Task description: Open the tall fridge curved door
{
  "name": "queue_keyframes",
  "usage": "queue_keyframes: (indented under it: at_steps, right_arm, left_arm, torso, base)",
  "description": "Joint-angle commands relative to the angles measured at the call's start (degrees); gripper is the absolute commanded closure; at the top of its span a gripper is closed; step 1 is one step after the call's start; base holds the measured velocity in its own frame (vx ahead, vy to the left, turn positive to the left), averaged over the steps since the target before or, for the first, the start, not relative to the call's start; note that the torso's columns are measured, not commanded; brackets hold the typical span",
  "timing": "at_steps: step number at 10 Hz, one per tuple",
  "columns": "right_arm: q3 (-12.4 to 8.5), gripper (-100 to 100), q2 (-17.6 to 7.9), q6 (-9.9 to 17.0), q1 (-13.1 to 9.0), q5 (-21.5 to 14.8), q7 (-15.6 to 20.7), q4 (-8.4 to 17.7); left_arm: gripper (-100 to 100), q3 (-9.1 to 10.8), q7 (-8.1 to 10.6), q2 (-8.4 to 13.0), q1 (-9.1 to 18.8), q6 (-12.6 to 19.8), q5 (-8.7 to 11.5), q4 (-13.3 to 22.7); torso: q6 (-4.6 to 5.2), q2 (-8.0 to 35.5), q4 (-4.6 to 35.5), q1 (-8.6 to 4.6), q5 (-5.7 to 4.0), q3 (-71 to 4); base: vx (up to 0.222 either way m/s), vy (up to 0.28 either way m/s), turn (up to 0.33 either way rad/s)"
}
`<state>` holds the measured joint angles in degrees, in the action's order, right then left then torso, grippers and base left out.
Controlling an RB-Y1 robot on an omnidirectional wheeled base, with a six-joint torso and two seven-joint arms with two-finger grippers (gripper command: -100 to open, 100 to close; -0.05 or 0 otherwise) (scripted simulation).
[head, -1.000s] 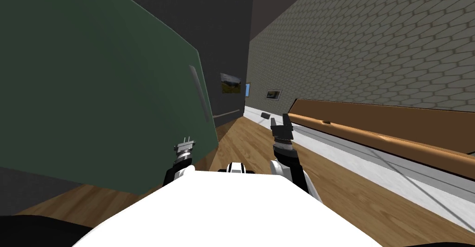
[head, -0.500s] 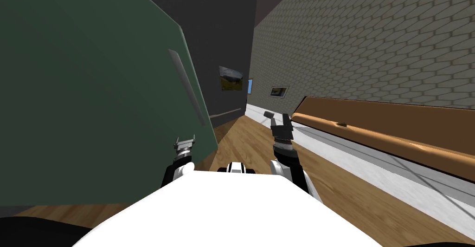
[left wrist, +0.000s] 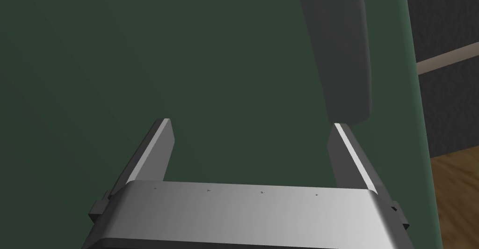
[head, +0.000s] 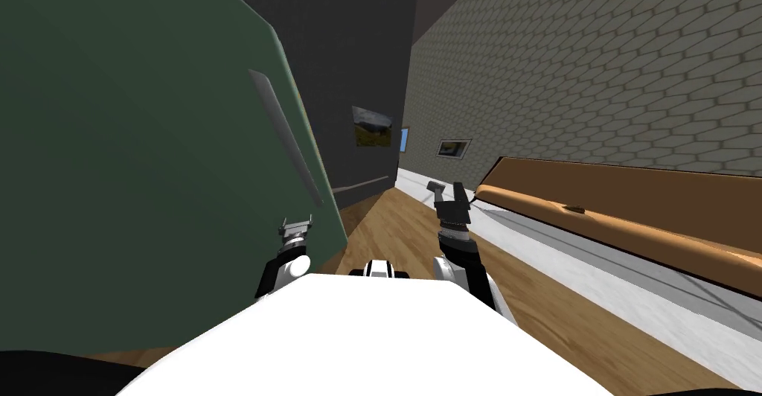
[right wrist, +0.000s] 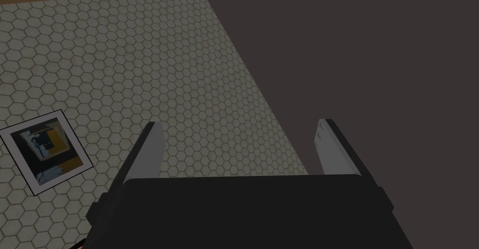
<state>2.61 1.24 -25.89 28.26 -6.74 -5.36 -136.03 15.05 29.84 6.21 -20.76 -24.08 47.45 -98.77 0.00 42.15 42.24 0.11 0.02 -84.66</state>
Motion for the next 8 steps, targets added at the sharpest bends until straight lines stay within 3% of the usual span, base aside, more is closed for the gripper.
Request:
queue_keyframes:
  at_steps: [1, 4, 6, 7, 8]
  right_arm:
    - [0.0, 0, 0.0, 0.0, 0.0, 0.0, 0.0, 0.0]
    - [0.0, 0, 0.0, 0.0, 0.0, 0.0, 0.0, 0.0]
    - [0.0, 0, 0.0, 0.0, 0.0, 0.0, 0.0, 0.0]
    - [0.01, 0, 0.0, 0.0, -0.01, 0.0, 0.0, 0.0]
    - [0.0, 0, 0.0, 0.0, -0.02, 0.0, 0.0, 0.0]
  left_arm:
    - [-100, 1.83, -1.41, 0.57, 1.3, 2.8, 0.9, -0.16]
    - [-100, 3.92, -3.08, -0.06, 2.76, 6.02, 1.87, -0.34]
    - [-100, 5.2, -4.14, -2.01, 3.68, 8.02, 2.43, -0.37]
    - [-100, 4.85, -3.8, -1.43, 3.22, 7.34, 2.26, -0.61]
    - [-100, 5.85, -4.09, -1.17, 2.73, 9.19, 3.14, -2.1]
  torso:
    - [0.01, -0.01, 0.0, -0.01, 0.01, 0.0]
    - [0.0, 0.18, 0.06, -0.12, -0.02, 0.13]
    - [0.08, 0.07, 0.03, -0.18, -0.02, 0.06]
    - [0.08, 0.11, 0.03, -0.27, -0.06, 0.07]
    - [0.02, 0.43, 0.11, -0.07, -0.03, 0.25]
  base:
    - [0.23, -0.031, 0.058]
    - [0.217, -0.015, 0.072]
    - [0.204, -0.059, 0.066]
    - [0.077, -0.04, 0.009]
    - [0.085, 0.007, 0.031]
